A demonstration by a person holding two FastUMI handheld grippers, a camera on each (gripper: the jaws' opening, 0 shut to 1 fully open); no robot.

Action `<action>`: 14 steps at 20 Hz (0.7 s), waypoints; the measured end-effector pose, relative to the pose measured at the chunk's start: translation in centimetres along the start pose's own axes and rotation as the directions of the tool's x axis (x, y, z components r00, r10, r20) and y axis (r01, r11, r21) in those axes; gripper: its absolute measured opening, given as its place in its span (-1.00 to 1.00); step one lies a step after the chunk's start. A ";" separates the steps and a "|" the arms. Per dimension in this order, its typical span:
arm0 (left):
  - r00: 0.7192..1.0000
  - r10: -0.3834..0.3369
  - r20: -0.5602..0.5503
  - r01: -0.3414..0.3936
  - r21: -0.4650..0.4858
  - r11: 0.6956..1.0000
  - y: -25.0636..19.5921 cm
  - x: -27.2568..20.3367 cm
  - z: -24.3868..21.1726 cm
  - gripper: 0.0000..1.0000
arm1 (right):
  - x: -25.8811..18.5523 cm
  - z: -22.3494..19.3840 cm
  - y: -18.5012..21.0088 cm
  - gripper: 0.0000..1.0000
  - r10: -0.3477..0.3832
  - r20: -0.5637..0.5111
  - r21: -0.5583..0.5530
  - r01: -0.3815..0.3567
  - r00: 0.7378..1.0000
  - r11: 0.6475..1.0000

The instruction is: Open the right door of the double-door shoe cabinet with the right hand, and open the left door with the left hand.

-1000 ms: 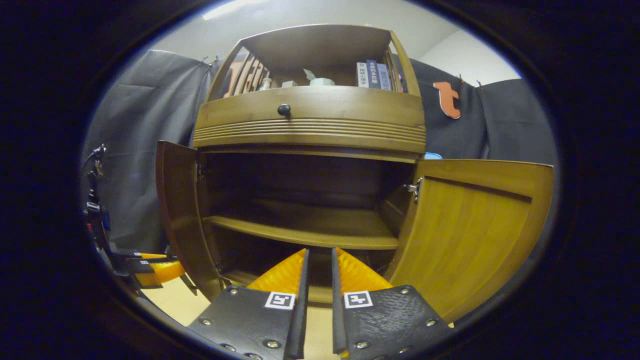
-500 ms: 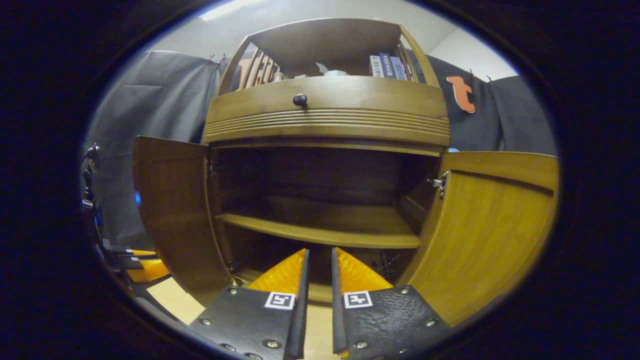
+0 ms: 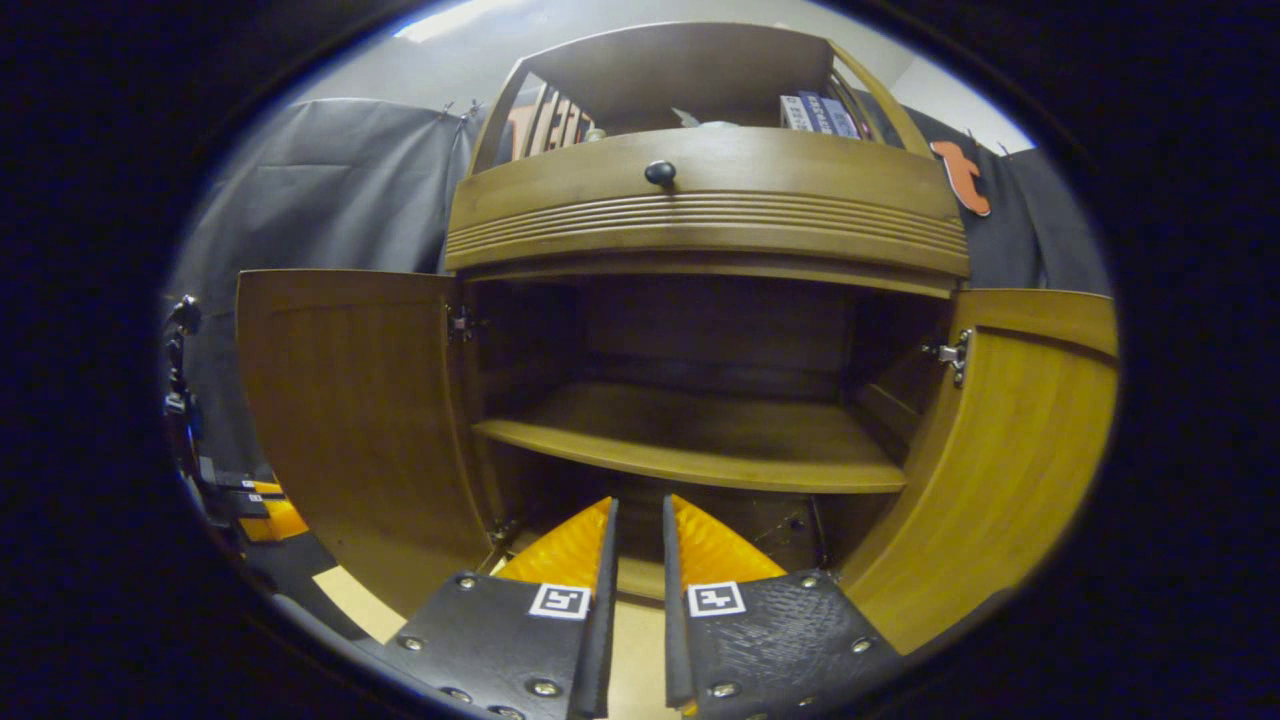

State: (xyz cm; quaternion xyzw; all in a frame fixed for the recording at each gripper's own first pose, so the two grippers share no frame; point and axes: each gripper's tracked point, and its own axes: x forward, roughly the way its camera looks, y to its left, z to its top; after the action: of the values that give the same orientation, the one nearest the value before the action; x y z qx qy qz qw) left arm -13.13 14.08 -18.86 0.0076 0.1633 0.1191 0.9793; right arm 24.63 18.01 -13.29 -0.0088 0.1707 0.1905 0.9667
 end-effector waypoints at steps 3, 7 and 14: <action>0.999 0.054 -0.006 -0.054 -0.011 0.998 2.6 -0.8 -0.3 -0.63 | 1.0 -0.3 1.6 -0.58 0.042 -0.011 0.000 -0.042 0.999 0.999; 0.993 0.119 -0.006 -0.119 -0.032 0.992 4.9 -1.8 -0.4 -0.63 | 2.2 -0.2 4.0 -0.58 0.105 -0.018 -0.007 -0.105 0.994 0.994; 0.986 0.169 -0.003 -0.169 -0.061 0.984 5.4 -2.8 -0.3 -0.63 | 3.7 0.2 6.7 -0.57 0.183 -0.016 -0.026 -0.183 0.983 0.983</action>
State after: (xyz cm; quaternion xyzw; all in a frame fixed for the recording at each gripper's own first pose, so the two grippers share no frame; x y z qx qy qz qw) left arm -17.08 18.61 -18.00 -0.0084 0.1575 0.2069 0.9656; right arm 25.47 25.58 -14.03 -0.0075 0.1746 0.2807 0.9437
